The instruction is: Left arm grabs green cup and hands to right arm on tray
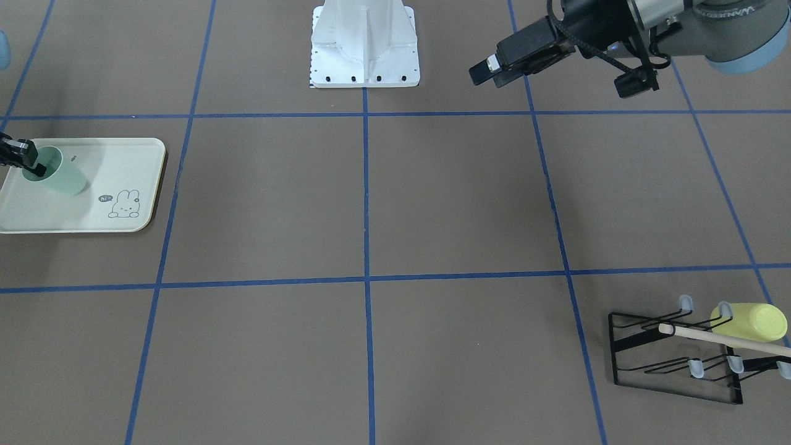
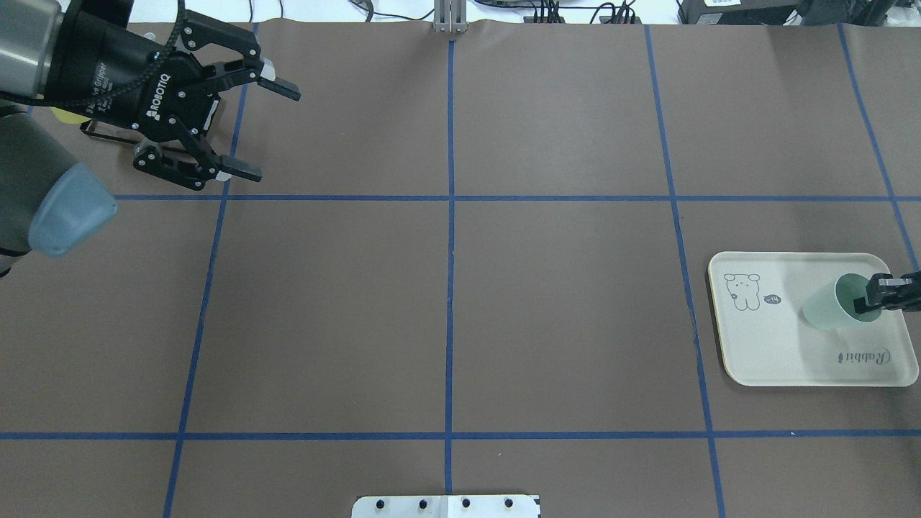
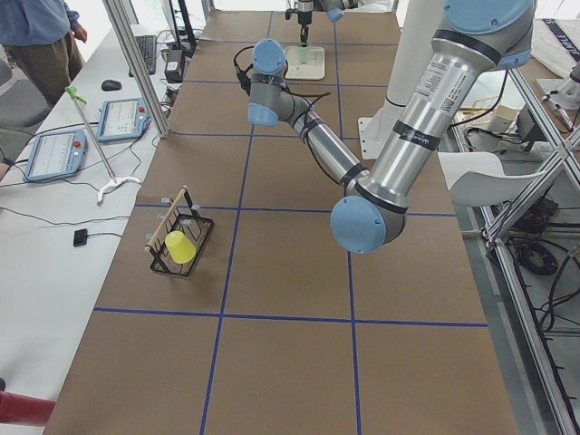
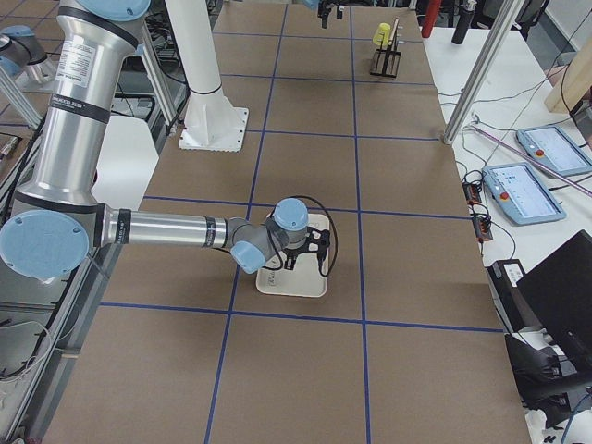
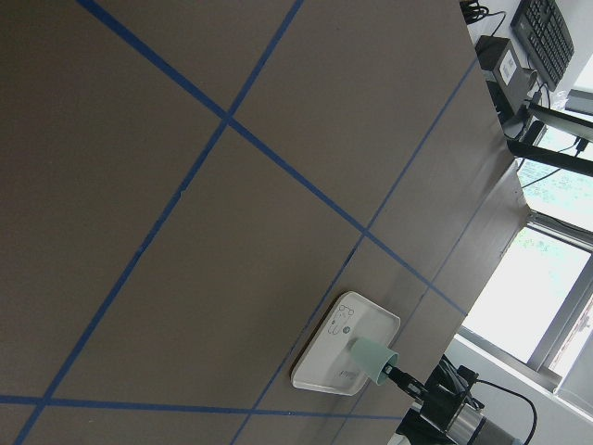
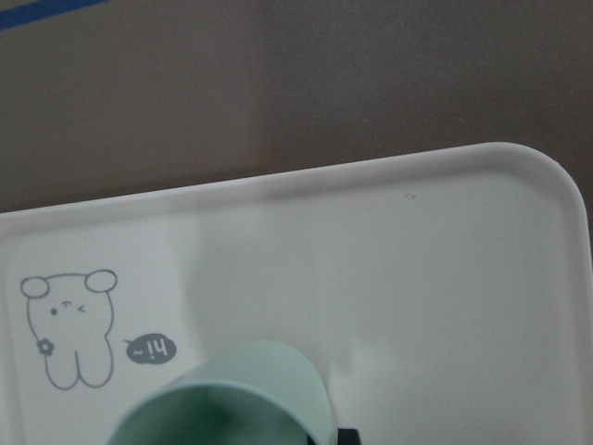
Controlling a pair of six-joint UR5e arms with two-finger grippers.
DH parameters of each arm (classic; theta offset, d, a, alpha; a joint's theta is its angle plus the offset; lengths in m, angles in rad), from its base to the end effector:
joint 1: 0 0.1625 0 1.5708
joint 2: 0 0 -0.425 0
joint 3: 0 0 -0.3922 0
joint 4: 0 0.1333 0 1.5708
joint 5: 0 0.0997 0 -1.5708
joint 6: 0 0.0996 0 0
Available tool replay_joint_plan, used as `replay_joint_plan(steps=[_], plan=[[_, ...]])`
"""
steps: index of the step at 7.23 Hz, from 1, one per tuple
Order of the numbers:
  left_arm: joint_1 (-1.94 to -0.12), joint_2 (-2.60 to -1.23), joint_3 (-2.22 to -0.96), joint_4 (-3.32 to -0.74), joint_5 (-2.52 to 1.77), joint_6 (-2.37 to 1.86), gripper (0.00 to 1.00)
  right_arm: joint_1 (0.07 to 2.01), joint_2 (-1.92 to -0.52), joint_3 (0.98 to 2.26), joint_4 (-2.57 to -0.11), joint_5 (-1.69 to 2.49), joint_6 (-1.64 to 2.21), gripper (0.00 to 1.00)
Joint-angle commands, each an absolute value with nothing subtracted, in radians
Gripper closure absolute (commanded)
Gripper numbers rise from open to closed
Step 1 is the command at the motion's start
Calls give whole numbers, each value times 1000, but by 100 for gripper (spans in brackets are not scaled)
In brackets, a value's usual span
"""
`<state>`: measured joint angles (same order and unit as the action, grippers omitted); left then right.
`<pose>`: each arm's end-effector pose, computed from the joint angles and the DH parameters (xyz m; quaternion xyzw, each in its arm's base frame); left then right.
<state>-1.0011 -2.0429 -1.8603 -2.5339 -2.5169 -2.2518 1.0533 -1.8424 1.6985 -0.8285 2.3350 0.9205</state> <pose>0.2359 -0.4657 0.1629 -0.1849 0.7146 -0.2010 0.6440 -0.1405 -0.3769 0.6314 -0.0289 -0.4482 0.0698 0.8907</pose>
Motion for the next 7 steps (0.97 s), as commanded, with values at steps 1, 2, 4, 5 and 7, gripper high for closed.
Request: replay_joint_plan(steps=[1,2,4,5,7], plan=[[-999,-2043,-1867,-2517,-2516,-2252,0,1029,-1851,1704,-833,2293,920,36],[-999,-2042,-1873,-2514,-2516,-2252,0,1031,-1870,1722,-833,2292,920,0],[-999,-2042,-1882,-2481,-2511,-2252,0,1049,-1914,1796,-833,2298,919,0],[-999,-2040,-1876,-2473,-2510,-2247,0,1080,-1920,1822,-833,2304,917,0],[-993,-2034,-1858,-2409,-2505,-2206,0,1153,-1914,1825,-838,2315,846,0]])
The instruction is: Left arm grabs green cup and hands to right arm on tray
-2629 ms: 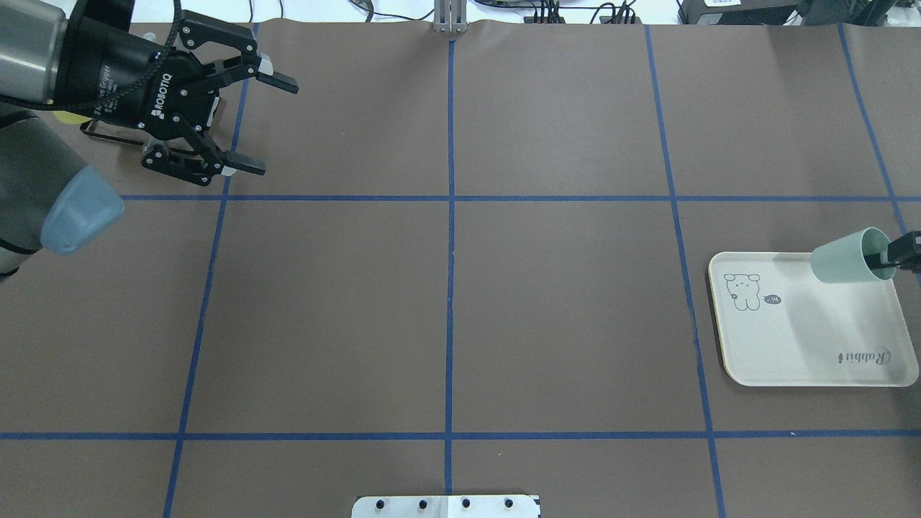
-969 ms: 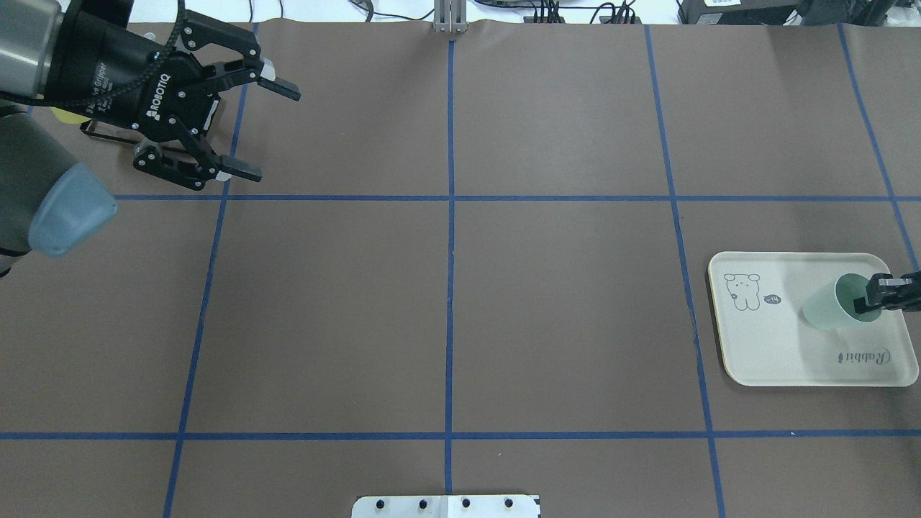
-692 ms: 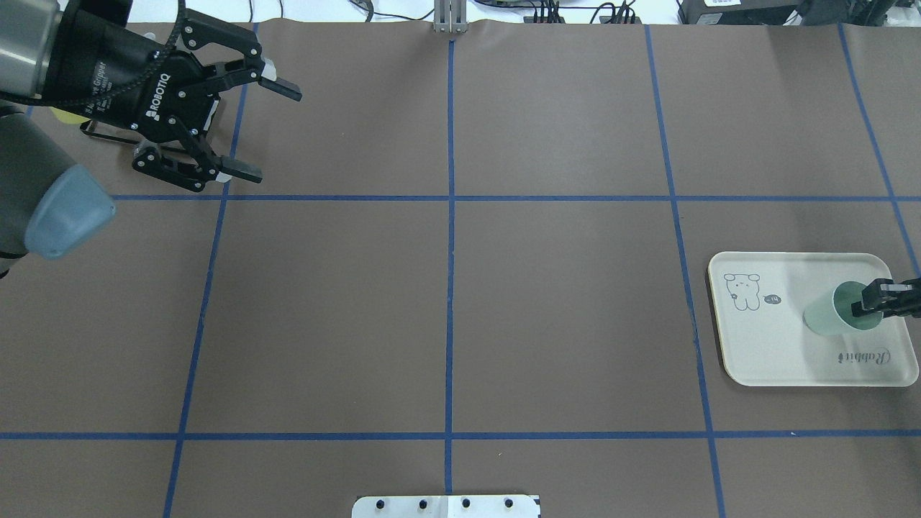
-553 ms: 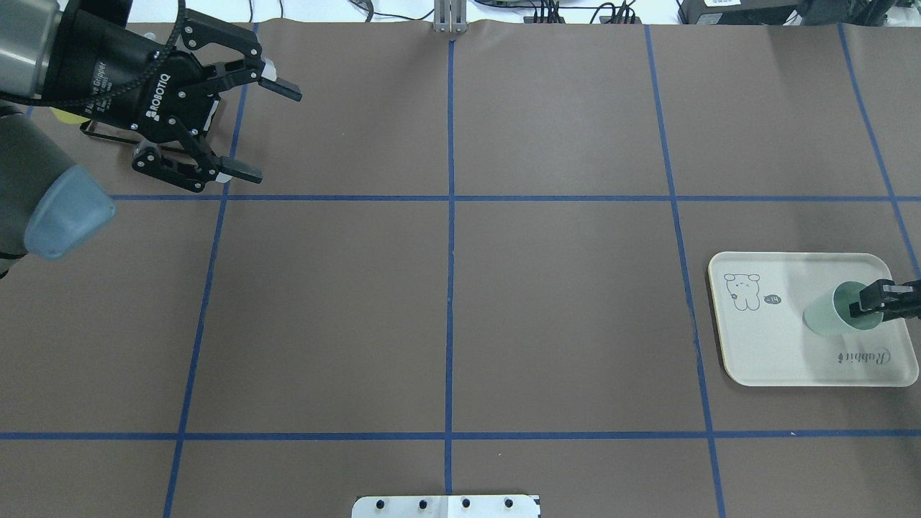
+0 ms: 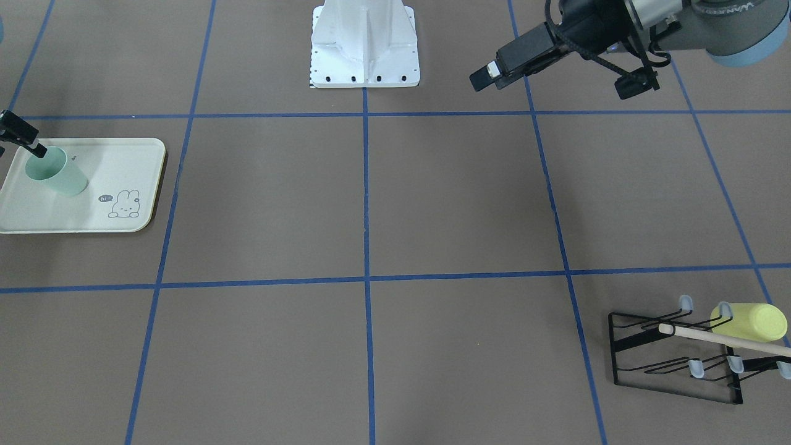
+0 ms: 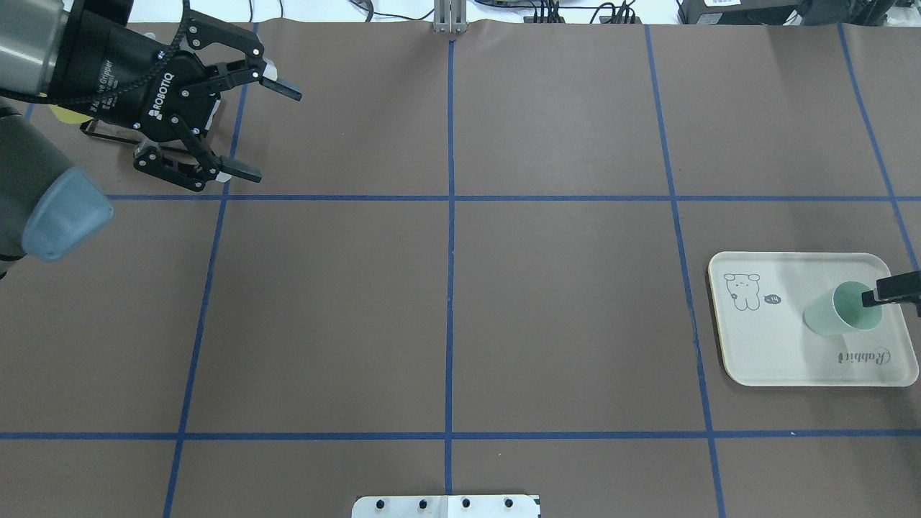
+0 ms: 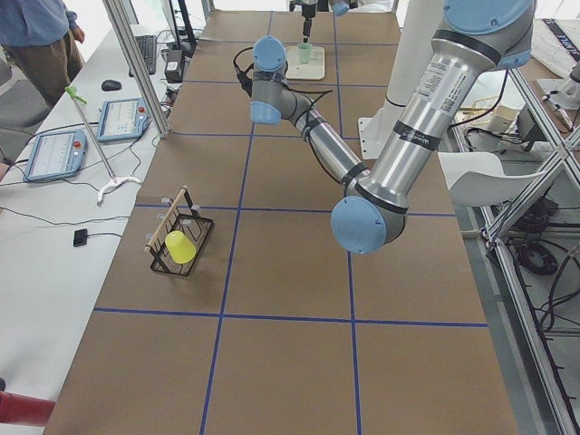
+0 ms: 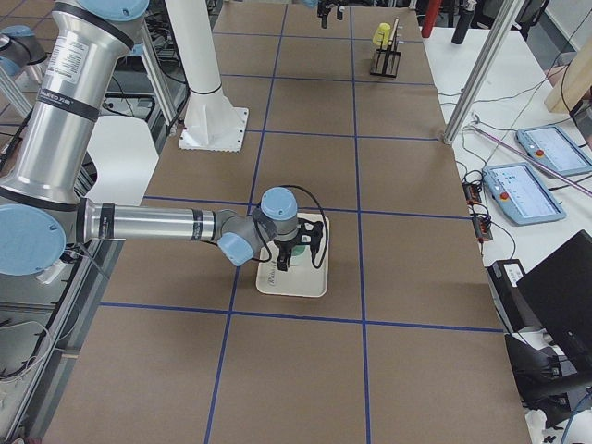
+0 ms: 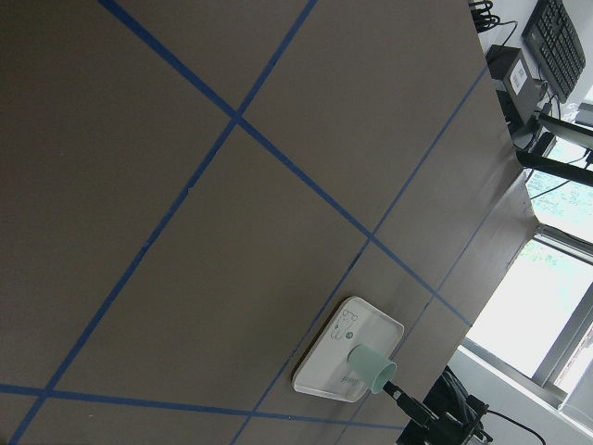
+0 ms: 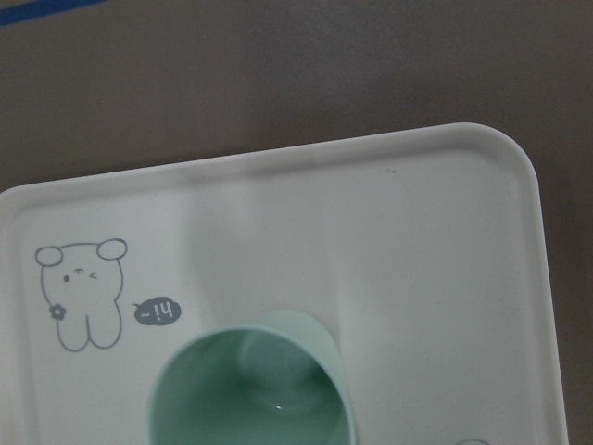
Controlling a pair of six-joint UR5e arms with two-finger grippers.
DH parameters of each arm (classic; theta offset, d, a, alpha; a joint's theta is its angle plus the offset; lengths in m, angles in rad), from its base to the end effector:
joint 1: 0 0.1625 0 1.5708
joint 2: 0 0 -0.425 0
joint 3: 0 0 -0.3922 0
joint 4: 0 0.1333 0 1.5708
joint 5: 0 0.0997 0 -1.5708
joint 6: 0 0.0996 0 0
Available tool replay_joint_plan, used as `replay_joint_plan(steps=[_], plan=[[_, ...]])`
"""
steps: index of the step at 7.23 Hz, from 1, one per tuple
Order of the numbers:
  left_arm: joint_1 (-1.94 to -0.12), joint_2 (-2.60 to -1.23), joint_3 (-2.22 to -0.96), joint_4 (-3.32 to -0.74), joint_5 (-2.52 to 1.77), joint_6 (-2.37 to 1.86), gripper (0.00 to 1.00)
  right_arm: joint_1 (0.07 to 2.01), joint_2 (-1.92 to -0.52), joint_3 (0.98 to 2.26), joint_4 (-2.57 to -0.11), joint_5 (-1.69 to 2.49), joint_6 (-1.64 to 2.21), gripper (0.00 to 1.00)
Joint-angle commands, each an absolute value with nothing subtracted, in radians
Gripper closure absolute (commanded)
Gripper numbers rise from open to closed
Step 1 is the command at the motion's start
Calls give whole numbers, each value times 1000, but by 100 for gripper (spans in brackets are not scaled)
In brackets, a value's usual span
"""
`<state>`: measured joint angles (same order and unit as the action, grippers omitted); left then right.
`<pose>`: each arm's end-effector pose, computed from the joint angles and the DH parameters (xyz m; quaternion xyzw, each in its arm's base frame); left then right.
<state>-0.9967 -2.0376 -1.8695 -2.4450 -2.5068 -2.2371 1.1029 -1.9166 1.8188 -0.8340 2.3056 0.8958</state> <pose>0.2411 -0.4706 0.1667 -0.1963 0.6942 -0.2278 0.6540 -0.1077 -0.3606 0.6005 0.0127 -0.4495 0.0779 0.8898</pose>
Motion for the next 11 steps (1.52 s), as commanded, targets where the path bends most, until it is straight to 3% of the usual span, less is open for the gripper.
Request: replay_joint_plan(steps=[1,6,11], plan=[[-1003,-2026,-1861,-2332,-2505,-2065,0,1202,-1898,1825,-876,2335,775,0],[-1185,-1656,-1859,-2231,-2435,-1234,0,1446,-1685,1876,-1441,2353,283,0],[-1351,-1428,-1855,-1970,-2315,-420,0,1448,-1651,1867,-1471,2352,261,0]])
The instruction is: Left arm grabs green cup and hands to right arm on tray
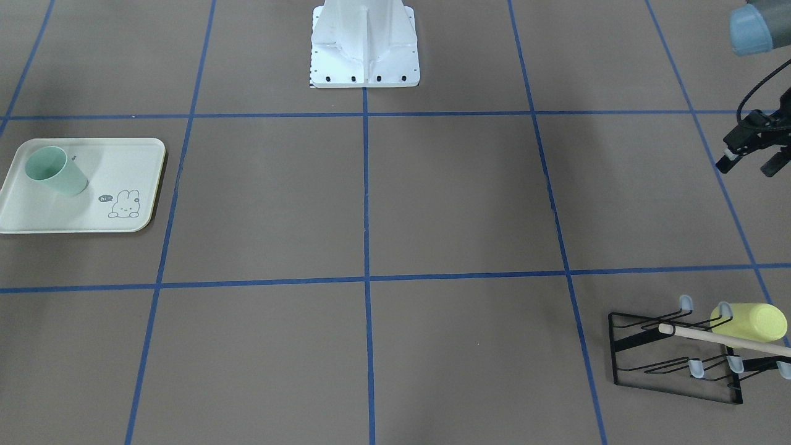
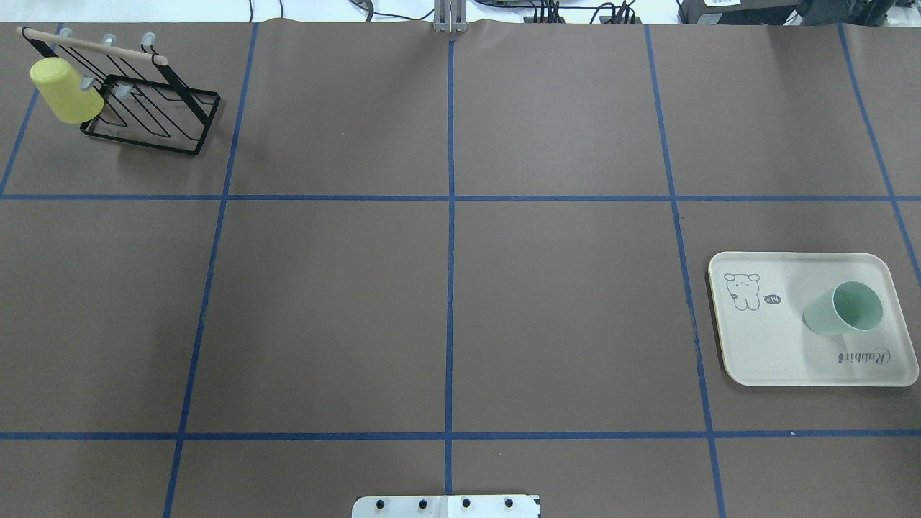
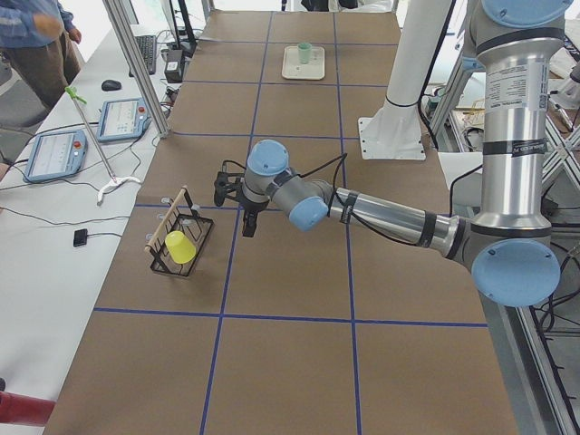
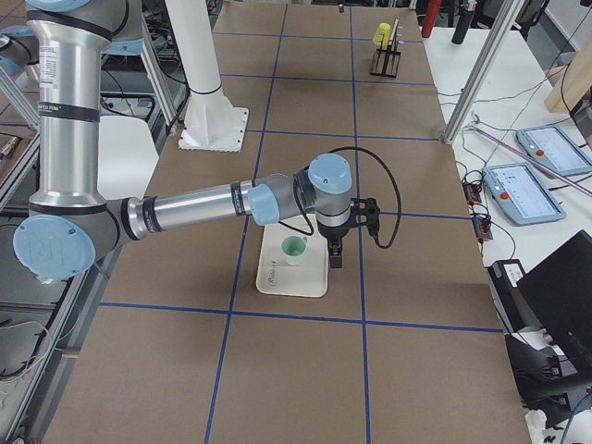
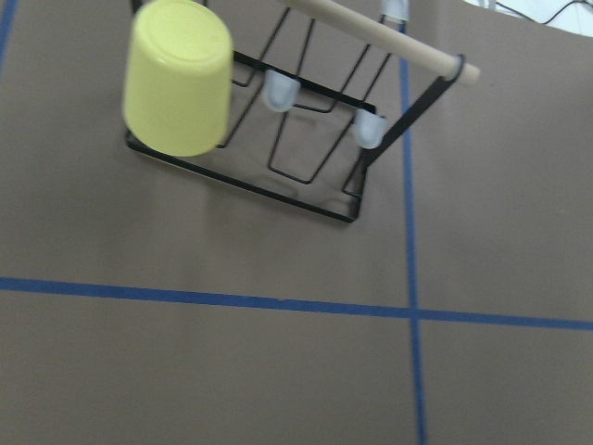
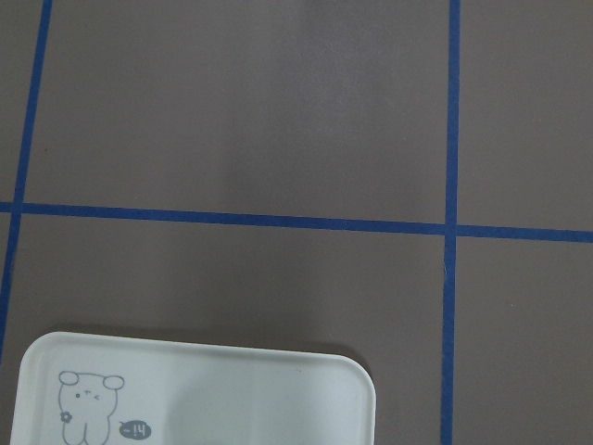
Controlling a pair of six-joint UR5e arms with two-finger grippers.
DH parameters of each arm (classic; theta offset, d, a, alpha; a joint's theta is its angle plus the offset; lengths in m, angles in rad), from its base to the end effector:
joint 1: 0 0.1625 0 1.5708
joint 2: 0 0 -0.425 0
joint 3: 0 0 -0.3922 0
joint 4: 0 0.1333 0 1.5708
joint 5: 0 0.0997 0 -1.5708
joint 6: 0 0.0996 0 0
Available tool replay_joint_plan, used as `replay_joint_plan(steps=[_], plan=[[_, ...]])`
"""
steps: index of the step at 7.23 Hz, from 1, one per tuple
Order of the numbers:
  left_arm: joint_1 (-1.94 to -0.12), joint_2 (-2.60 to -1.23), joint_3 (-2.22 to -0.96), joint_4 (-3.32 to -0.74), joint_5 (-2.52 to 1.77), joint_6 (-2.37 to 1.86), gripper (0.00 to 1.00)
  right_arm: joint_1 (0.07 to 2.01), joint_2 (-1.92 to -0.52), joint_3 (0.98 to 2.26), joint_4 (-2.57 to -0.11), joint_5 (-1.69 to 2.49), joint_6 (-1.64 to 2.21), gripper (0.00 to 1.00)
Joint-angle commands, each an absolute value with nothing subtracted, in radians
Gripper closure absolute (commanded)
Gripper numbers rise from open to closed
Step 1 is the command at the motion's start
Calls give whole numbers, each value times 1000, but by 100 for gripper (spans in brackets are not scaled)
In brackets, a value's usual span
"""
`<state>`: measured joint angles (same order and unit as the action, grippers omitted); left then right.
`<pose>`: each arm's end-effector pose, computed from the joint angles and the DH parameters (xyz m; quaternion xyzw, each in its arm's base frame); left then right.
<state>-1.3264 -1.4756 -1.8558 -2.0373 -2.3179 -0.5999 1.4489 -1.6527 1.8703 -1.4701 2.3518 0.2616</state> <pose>0.0497 -0.4703 0.5086 0.1322 0.4381 -0.0401 0.8883 0.0062 -0.4692 0.5374 0.0722 -0.3969 0.0035 0.9150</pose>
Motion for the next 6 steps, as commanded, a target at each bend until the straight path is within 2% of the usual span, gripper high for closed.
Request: replay_joint_plan(steps=[1,3,6], plan=[[-1358,-1425,-1859,-1882,-2315,-311,0,1450,-1651,1865,-1471,2352,255,0],[-1419,-1424,-1874,-1671,-2330,-130,0,1445,-1651,1862,-1474,2352,241,0],[-1448,-1416,-1882,-1592,-2368,-123,0,1437,-1634,1850,-1518,2353,233,0]])
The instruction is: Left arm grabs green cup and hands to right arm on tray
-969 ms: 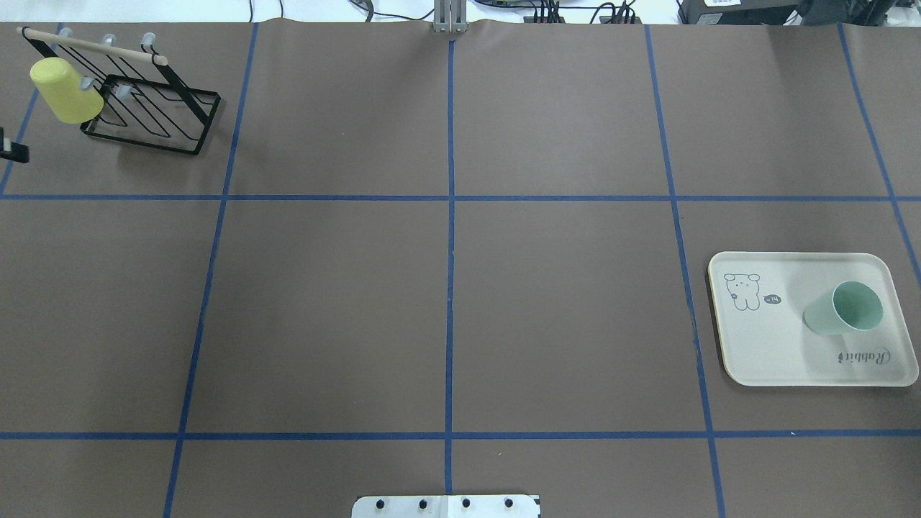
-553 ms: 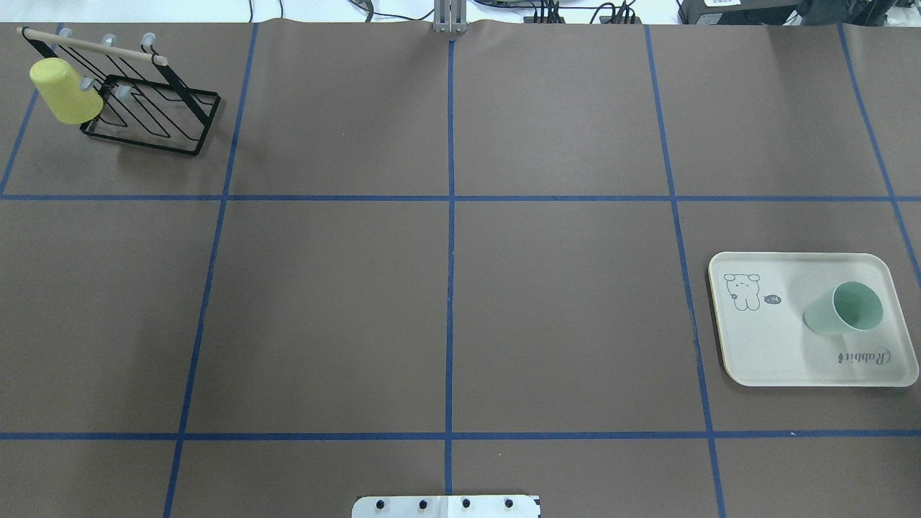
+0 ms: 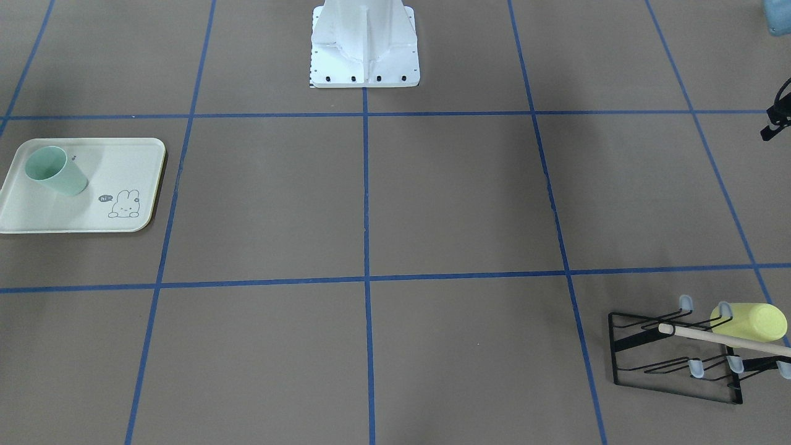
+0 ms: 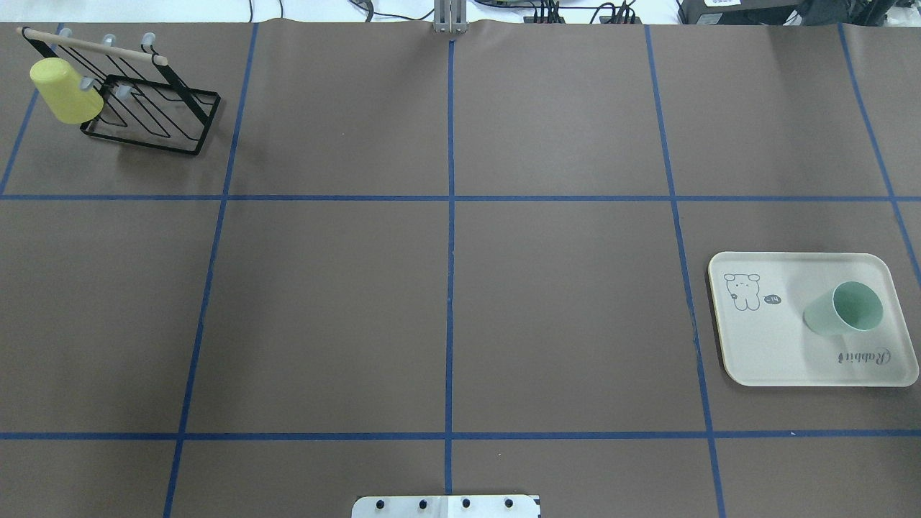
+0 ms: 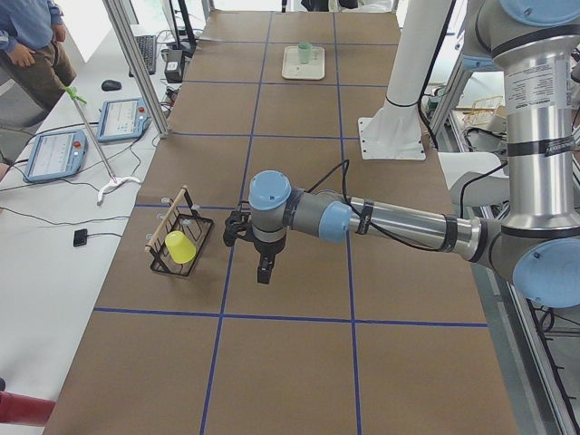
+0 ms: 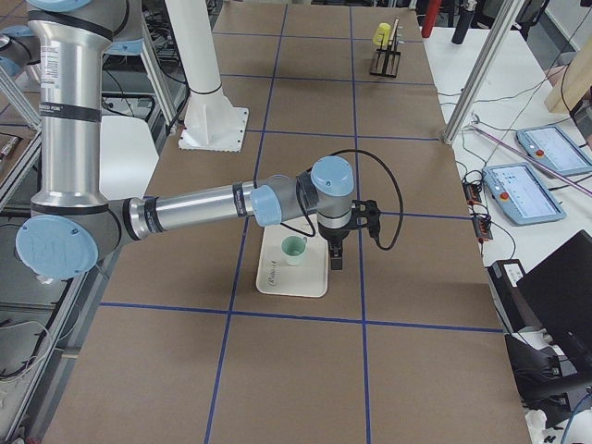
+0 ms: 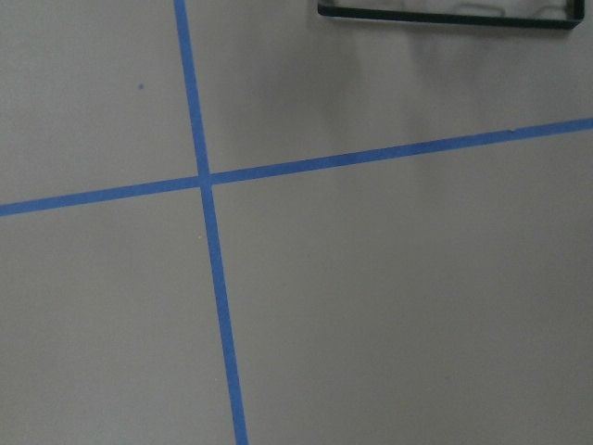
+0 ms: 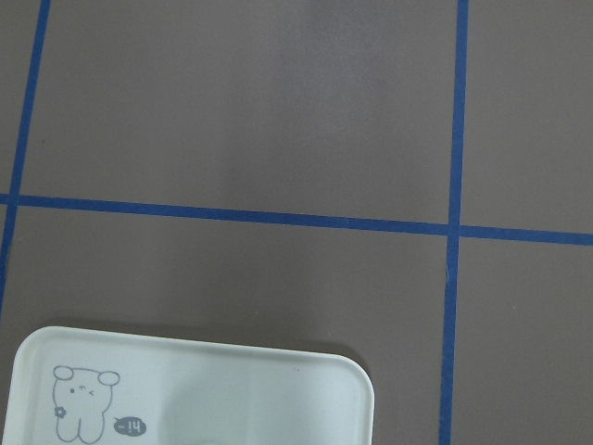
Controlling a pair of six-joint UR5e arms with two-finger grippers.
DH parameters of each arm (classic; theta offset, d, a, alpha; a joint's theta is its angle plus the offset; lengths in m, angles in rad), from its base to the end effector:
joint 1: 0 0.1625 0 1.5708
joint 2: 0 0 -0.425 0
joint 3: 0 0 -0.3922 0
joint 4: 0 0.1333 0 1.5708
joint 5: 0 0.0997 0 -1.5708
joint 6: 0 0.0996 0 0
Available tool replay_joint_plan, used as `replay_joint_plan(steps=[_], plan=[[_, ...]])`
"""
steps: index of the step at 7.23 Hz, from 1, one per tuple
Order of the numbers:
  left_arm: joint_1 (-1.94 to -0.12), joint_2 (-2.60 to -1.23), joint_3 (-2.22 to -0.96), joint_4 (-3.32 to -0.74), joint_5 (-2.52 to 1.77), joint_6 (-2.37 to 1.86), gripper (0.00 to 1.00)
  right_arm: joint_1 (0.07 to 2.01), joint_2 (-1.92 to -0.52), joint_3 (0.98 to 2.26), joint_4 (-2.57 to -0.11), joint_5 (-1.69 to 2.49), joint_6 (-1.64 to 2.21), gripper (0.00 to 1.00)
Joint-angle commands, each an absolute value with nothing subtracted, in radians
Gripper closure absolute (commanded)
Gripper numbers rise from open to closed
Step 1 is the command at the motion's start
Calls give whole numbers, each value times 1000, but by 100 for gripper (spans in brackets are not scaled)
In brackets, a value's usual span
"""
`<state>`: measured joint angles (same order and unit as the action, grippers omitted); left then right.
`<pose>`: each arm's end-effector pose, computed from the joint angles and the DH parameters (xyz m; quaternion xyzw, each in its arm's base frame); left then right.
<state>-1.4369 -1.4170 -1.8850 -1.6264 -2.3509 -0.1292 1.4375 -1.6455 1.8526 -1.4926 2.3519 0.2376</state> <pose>-0.0047 -0.4392 0.5676 0.0493 0.3878 0.0431 0.9194 0.0005 -0.4719 0.5455 0.0597 -0.3946 -0.0063 0.9169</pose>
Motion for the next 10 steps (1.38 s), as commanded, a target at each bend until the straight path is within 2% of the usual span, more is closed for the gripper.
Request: replay_joint_plan(steps=[1,10], plan=[[-1457,-1398,-1888,-1592,-2372,-127,0,1436,-1623,1850,-1532,2352,233,0],[-1502,-1376,-1904,-1605,-2427,-129,0,1440,-1614,1848,-1551,2350,233,0]])
